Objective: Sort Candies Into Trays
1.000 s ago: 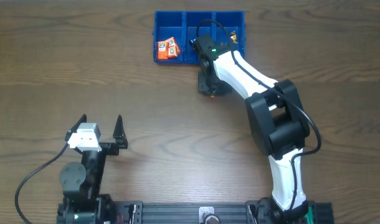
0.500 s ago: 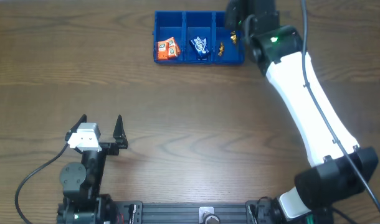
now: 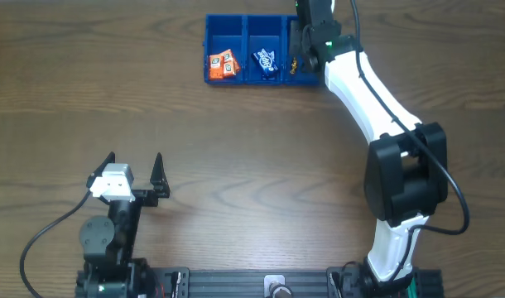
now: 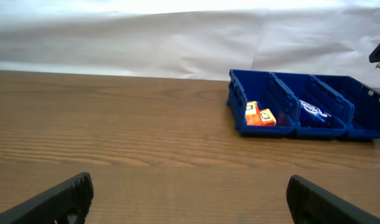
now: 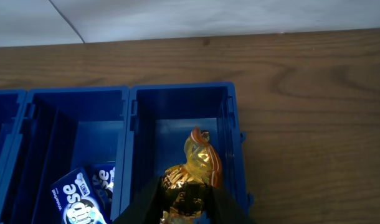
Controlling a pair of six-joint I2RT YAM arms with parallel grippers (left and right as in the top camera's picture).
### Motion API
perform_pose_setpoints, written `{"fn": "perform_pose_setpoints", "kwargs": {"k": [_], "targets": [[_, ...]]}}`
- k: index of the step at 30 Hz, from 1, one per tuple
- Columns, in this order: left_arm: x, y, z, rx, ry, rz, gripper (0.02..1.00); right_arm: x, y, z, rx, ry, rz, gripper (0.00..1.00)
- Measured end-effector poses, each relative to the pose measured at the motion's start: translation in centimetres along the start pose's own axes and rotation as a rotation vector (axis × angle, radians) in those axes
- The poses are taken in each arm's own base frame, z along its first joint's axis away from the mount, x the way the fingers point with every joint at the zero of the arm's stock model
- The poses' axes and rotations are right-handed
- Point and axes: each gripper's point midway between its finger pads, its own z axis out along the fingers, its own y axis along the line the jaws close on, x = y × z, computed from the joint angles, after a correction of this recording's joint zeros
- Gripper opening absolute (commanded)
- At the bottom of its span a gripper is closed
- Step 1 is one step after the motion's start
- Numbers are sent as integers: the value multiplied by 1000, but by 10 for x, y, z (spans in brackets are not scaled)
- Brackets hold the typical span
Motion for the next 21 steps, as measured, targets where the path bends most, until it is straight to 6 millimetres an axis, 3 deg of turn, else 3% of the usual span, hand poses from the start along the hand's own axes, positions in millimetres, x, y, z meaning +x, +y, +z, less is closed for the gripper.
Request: {"fn": "perform_pose_setpoints", "kwargs": {"k": [1, 5, 7, 9, 17, 20, 21], "targets": [[0, 0, 0, 0, 0, 0, 998, 0, 0, 0, 0, -1, -1, 290], [0, 0, 0, 0, 0, 0, 998, 1, 0, 0, 1, 3, -5, 833], [0, 0, 0, 0, 0, 0, 996, 1, 0, 0, 1, 4, -10, 947], [0, 0, 0, 0, 0, 0, 998, 2, 0, 0, 2, 6, -13, 1000], [0, 0, 0, 0, 0, 0, 998, 3, 5, -5, -6, 14, -27, 998], [0, 0, 0, 0, 0, 0, 998, -4, 1, -27, -7, 9, -39, 1000], [0, 0, 0, 0, 0, 0, 998, -12, -3, -42, -9, -4, -47, 998]]}}
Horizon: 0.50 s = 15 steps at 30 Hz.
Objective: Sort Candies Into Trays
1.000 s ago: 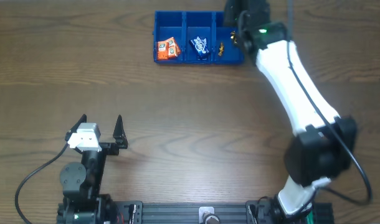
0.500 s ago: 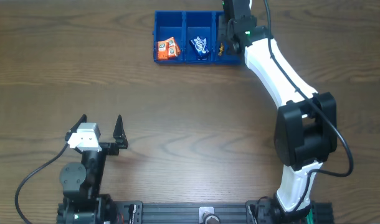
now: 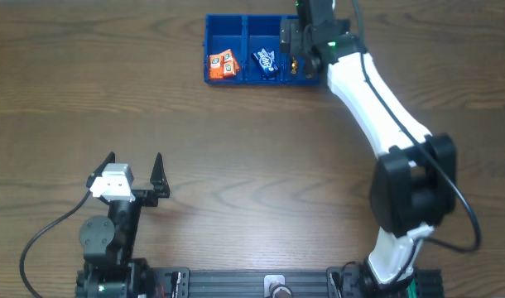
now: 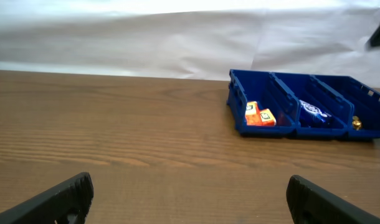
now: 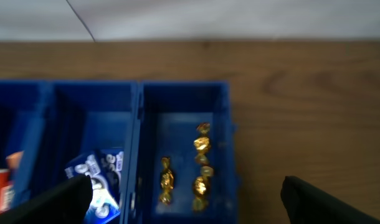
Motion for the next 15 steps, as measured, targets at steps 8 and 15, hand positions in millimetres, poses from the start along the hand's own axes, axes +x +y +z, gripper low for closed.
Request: {"fn": "perform_pose_setpoints", "kwargs": {"k": [8, 15], "targets": [[0, 0, 0, 0, 0, 0, 998, -82, -84, -201, 41, -334, 66, 998], [0, 0, 0, 0, 0, 0, 998, -28, -140, -280, 100, -578, 113, 998]]}}
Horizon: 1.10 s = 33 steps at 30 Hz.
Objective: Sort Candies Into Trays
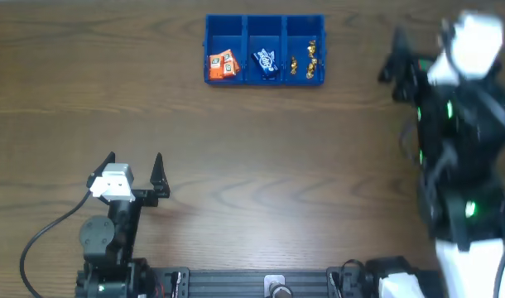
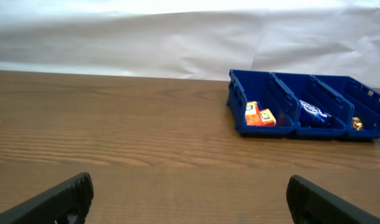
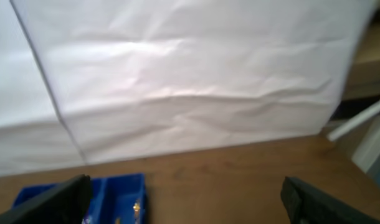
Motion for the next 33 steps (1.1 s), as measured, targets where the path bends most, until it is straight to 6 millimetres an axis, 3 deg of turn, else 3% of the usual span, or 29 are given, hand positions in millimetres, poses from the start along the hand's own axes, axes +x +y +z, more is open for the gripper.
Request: {"fn": "perform_pose_setpoints", "kwargs": {"k": [2, 3, 9, 15, 18, 22, 33], "targets": [[0, 0, 0, 0, 0, 0, 998, 28, -15, -14, 18, -16, 5, 998], [0, 0, 0, 0, 0, 0, 996, 61, -24, -25, 19, -6, 5, 998], [0, 0, 0, 0, 1, 0, 996, 117, -31, -54, -27, -122, 27, 998], [0, 0, 0, 0, 1, 1, 998, 172, -19, -46, -112, -127, 24, 998], [0, 0, 0, 0, 1, 0, 998, 183, -6, -44, -188, -135, 20, 998], [0, 0, 0, 0, 1, 0, 998, 181, 9, -47, -283, -187, 15, 998], [0, 0, 0, 0, 1, 0, 998, 203, 12, -58, -328, -247, 11, 998]]}}
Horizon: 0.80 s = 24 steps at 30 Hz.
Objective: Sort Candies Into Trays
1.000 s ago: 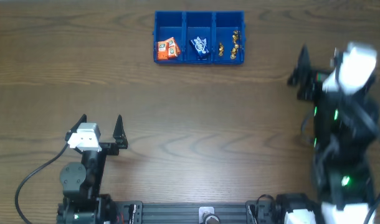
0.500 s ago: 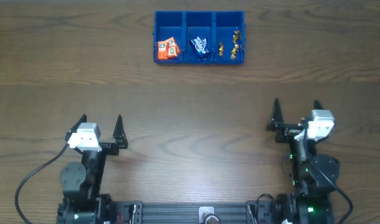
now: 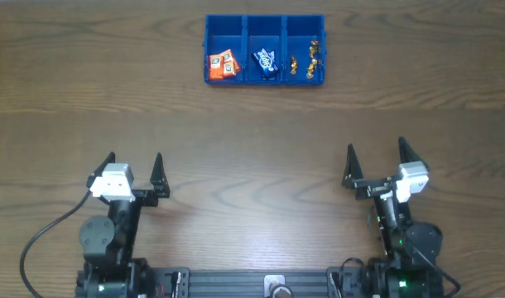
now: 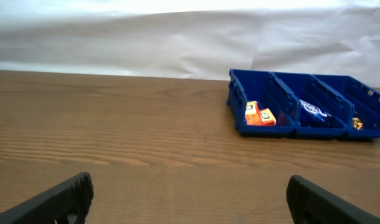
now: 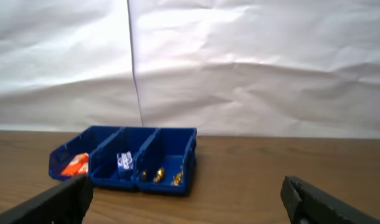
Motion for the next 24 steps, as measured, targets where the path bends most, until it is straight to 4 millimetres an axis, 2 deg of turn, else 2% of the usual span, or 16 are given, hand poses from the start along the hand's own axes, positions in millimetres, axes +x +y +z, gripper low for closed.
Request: {"fn": "perform_pose_setpoints", "kwargs": {"k": [5, 11, 24], "targets": [[0, 0, 0, 0, 0, 0, 998, 8, -2, -2, 12, 24, 3, 998], [0, 0, 0, 0, 0, 0, 998, 48, -9, -6, 46, 182, 23, 998], [0, 0, 0, 0, 0, 0, 998, 48, -10, -6, 55, 181, 22, 998]]}}
